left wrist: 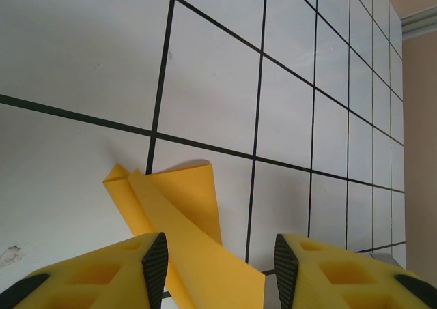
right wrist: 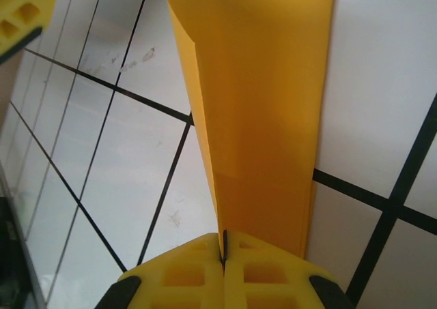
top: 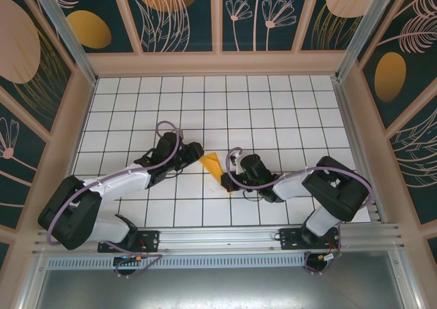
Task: Fold a paper plane with a square sheet of paper (pick it up from the middle)
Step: Fold the wing for the fifth time at the center of the table.
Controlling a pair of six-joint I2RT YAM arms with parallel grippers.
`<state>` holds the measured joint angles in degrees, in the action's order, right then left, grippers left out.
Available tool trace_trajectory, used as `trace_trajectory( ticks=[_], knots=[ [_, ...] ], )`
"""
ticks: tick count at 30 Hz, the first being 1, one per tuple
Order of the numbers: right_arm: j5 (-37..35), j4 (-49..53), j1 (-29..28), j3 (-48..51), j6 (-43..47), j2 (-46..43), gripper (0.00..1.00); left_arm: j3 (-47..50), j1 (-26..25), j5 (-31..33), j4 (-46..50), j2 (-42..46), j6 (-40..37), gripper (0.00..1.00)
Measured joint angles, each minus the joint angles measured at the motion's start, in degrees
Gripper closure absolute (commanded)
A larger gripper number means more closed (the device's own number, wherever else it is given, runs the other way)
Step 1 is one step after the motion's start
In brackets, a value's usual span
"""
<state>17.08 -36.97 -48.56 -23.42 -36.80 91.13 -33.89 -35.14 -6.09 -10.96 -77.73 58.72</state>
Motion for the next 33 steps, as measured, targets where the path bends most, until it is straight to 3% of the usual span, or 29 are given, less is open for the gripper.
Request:
trace_trajectory(
  ticks=[14,33],
  knots=[
    [7.2,-7.7,3.9,0.9,-12.8,3.7,1.0,1.9,0.0,-4.4,-5.4,-1.8,-0.2,0.63],
    [10.1,-7.8,5.1,0.0,-18.3,7.4,1.0,2.8,0.0,-10.5,-11.2,-5.2,-0.1,0.65]
  ],
)
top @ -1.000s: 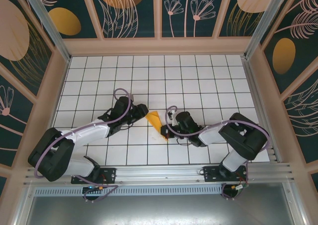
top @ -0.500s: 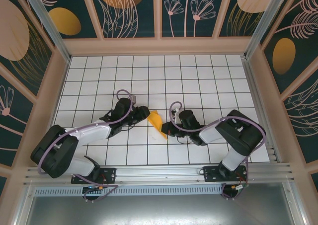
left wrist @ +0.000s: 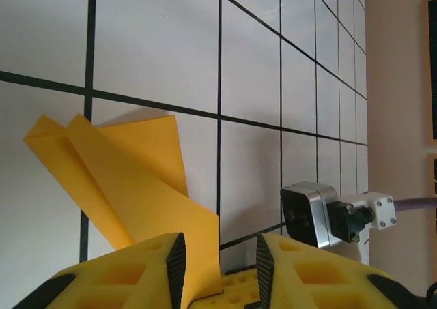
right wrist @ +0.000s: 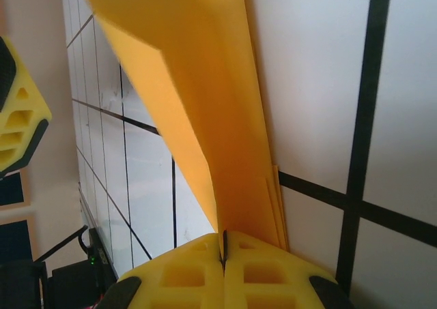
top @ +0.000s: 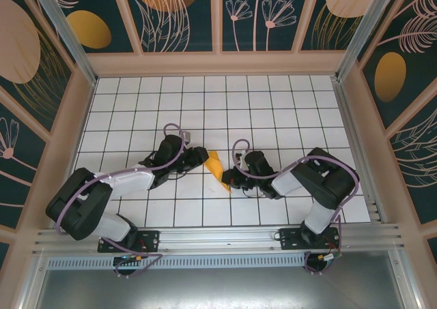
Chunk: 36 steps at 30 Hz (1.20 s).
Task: Fold a paper plane with a square sheet of paper (pick it up from the middle)
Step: Fold the wing for the fifth time at the center of the table.
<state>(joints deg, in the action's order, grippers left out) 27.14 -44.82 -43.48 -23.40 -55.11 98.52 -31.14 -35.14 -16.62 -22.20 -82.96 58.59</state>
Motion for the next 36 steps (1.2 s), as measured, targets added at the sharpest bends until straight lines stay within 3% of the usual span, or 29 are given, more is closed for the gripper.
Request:
trace_trajectory(
  ticks=[13,29,36],
  knots=[
    [1.7,-2.4,0.7,-0.2,-3.8,1.8,1.0,3.0,-0.2,-8.5,-14.4,-8.9,2.9,0.65],
    [2.0,-2.6,0.8,-0.4,-4.2,2.1,1.0,3.0,-1.6,-10.4,-23.5,-17.7,5.6,0.62],
    [2.2,-2.2,0.8,-0.7,-4.2,2.2,1.0,3.0,-1.7,-10.4,-24.7,-17.4,6.3,0.58]
  ],
)
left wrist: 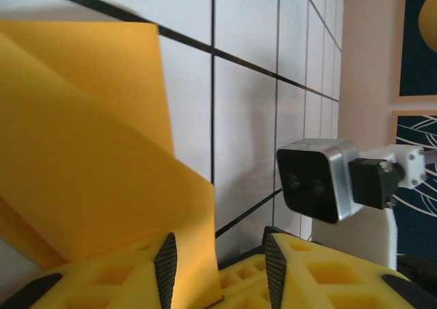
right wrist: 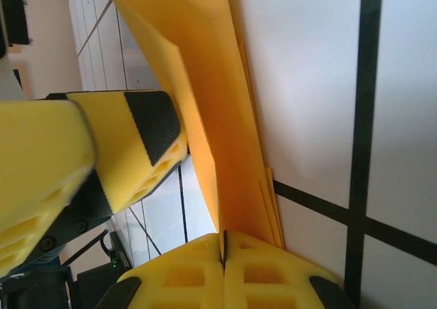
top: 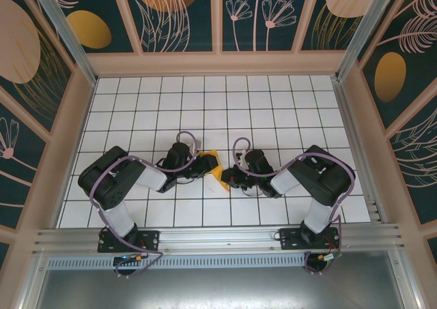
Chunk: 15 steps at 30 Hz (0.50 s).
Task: Fold a paper plane with a square sheet of paper (pick it up from the middle)
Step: Fold the wing for the fifth time at the center of the table.
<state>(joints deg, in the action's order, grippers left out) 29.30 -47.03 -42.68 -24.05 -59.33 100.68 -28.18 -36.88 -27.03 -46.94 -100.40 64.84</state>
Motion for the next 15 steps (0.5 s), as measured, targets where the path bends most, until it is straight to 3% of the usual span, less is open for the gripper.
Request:
trace_trajectory(
  ticks=[7,15],
  knots=[
    [0.2,0.5,0.0,-0.2,0.0,0.0,1.0,-0.7,-0.2,0.0,0.3,2.8,-0.2,0.57],
    [0.2,0.6,0.1,-0.3,0.0,0.0,1.0,-1.1,-0.2,0.0,0.0,-0.8,0.0,0.54]
  ],
)
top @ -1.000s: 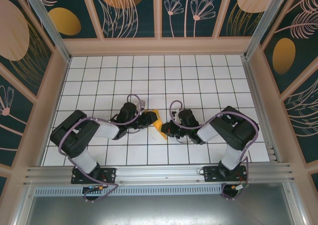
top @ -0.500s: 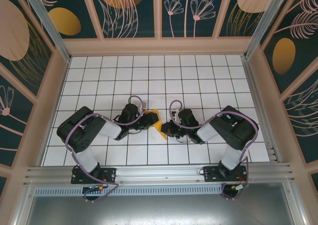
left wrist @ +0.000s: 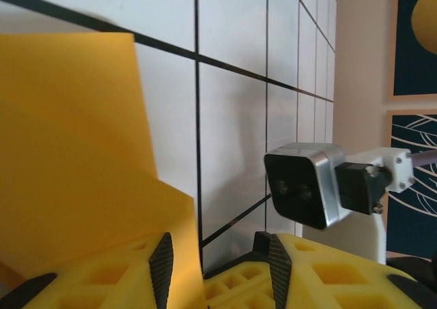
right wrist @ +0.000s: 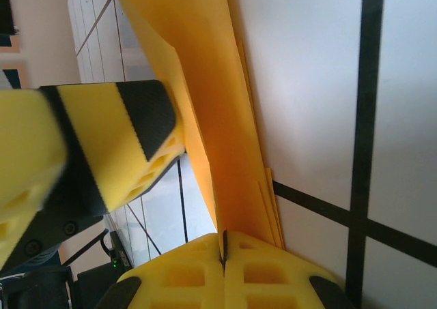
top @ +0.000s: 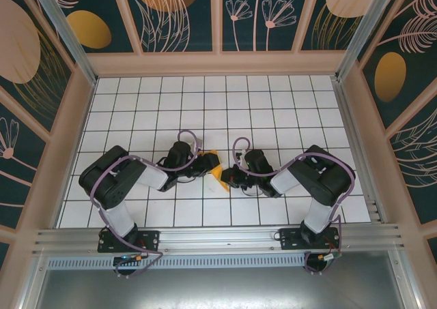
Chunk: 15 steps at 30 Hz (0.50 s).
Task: Fold a paper plane with a square sheet of paper (pick it up from the middle)
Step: Fold the wing for the fifth time at the center of the table.
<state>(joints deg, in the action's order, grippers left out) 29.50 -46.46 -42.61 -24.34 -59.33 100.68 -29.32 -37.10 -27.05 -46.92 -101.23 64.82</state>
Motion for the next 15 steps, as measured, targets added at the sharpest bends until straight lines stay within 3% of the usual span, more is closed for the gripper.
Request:
trace_trajectory(
  ticks=[5,15],
  knots=[
    [0.0,0.2,0.0,0.0,0.0,0.0,1.0,0.0,0.0,-0.4,-0.6,0.2,0.0,0.49],
    [0.2,0.4,0.2,-0.2,0.0,0.0,1.0,0.1,0.0,-0.7,-0.4,3.3,-0.3,0.5]
  ],
)
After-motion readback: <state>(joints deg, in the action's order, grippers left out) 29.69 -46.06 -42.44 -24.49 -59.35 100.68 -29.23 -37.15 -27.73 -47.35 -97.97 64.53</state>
